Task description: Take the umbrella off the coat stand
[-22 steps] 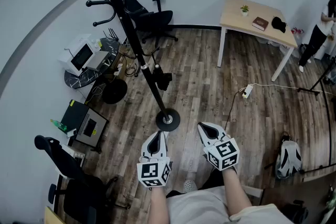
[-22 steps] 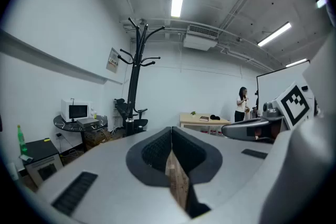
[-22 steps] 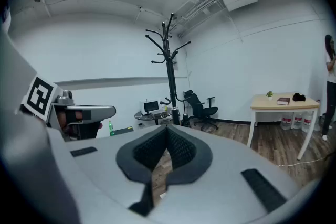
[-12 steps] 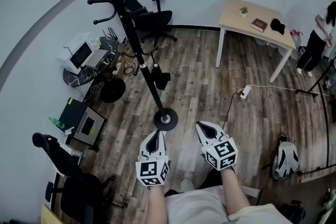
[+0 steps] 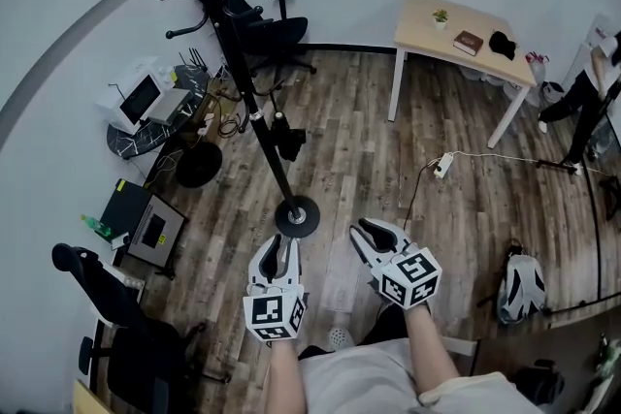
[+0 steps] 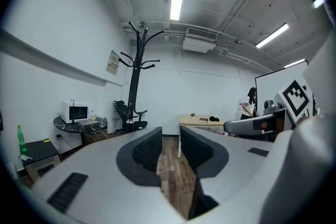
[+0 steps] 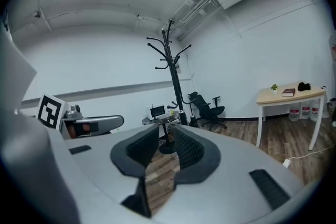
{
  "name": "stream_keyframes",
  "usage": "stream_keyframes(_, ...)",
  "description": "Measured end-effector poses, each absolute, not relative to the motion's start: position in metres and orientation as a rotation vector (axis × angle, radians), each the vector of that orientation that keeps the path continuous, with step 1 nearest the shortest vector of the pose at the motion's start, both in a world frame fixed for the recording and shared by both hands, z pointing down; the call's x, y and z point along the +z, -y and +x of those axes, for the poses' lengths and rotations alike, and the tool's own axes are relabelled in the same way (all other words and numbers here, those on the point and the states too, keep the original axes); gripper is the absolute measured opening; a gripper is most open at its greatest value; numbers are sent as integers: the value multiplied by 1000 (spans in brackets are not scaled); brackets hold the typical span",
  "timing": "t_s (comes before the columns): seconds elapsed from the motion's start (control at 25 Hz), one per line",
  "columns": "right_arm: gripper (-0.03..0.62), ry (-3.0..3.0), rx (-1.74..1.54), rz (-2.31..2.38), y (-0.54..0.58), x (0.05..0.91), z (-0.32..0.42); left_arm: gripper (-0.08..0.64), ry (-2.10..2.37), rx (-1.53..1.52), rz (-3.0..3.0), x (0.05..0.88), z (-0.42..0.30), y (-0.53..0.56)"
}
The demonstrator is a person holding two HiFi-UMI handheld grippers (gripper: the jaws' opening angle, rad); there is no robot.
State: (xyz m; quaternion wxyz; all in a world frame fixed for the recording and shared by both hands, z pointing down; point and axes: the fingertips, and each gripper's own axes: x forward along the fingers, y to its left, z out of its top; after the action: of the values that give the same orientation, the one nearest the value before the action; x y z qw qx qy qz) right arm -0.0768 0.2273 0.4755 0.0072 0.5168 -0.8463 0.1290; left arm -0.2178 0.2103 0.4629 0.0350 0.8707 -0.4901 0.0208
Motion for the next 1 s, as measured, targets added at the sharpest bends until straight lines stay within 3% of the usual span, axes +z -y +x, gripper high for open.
stream_keyframes(0.12,143,2638,442,1627,-231,479,-74,129,1483,56,2683,463,-222,-210)
stream_keyframes(0.48,155,2647,536,1685,-225,486,-43,135,1504,4,2605,477,-240,-192)
stream_keyframes(1.0,176,2678,507,1573,-105,488,-23,133,1537,73,2616,473,-202,-93)
